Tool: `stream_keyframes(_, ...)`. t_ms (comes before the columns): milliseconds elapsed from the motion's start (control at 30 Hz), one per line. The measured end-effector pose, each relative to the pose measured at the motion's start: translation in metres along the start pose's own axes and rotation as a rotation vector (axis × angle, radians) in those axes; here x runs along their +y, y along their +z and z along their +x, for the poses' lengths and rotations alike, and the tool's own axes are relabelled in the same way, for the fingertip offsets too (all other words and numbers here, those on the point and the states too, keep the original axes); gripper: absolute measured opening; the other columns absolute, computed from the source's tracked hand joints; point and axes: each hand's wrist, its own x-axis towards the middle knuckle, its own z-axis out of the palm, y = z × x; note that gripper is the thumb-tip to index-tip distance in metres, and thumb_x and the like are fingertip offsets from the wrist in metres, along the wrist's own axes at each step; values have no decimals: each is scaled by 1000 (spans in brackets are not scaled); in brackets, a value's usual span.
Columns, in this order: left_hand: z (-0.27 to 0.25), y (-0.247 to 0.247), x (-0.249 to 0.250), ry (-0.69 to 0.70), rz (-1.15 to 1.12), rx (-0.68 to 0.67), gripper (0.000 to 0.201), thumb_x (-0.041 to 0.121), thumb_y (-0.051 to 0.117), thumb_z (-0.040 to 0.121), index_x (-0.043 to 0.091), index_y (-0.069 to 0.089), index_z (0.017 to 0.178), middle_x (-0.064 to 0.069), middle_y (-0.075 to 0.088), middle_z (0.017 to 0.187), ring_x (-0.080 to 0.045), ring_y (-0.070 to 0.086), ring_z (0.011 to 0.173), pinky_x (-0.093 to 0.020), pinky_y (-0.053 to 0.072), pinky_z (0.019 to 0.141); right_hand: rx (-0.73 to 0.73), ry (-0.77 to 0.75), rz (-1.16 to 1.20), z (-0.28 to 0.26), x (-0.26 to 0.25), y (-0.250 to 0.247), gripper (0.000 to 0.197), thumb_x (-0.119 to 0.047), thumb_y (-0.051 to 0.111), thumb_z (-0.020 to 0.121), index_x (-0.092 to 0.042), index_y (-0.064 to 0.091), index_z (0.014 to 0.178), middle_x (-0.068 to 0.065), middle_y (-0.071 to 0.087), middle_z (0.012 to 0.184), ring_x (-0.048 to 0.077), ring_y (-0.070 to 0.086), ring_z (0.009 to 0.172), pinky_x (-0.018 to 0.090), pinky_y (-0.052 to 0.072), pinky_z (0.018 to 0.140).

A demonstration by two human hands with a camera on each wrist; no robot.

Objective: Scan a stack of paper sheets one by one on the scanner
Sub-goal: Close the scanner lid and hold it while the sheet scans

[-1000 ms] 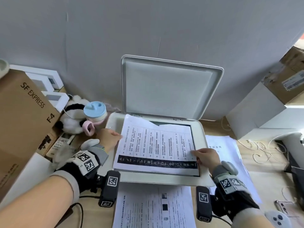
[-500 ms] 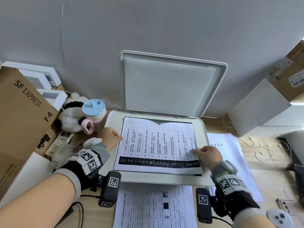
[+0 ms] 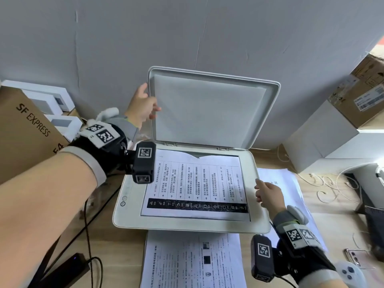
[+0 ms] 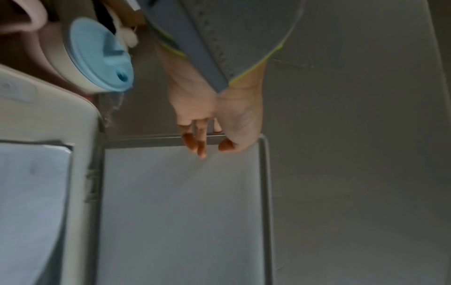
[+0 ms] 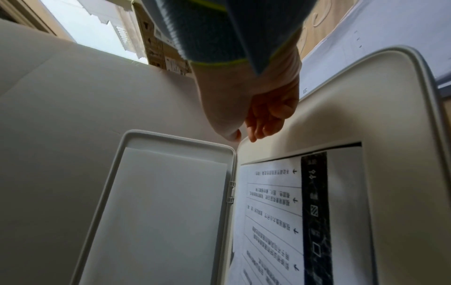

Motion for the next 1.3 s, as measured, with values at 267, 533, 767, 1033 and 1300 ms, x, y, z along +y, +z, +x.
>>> stream_keyframes(267,-31,-30,-17,-183,-235,202,27,22,41,90,10,48,67,-7,55,67,-21,57,58,-25,47,53,-108,137,497,-3,4,-30,44,-43,33,98,-13,62,86,-4,61,52,6,53,40,19,38,46)
stream_keyframes(533,-82,-44,-88,-331,67,75,20,9,51,87,8,55,68,-8,53,67,-12,49,40,-14,37,37,-263,91,383,-16,0,-50,23,-35,44,97,-19,59,100,5,63,91,10,65,64,32,48,68)
stream_keyframes(767,-98,-56,-122,-360,204,66,19,11,52,86,9,55,68,-16,56,79,-26,55,61,-27,48,56,-224,142,87,-22,11,-45,20,-14,58,91,3,63,99,13,61,81,22,56,66,25,50,55)
stream_keyframes(1033,-98,-80,-157,-360,360,118,15,4,56,86,15,56,76,-7,54,81,-20,46,85,-29,40,75,-32,135,142,-23,29,-49,18,-12,50,93,-3,65,97,8,57,88,24,49,87,26,41,64)
stream_keyframes(1300,-89,-80,-193,-459,339,100,27,20,67,81,11,58,57,-13,61,75,-24,54,80,-31,39,77,-76,288,235,-21,52,-21,14,-17,45,92,-12,57,85,7,53,78,20,46,65,26,37,57)
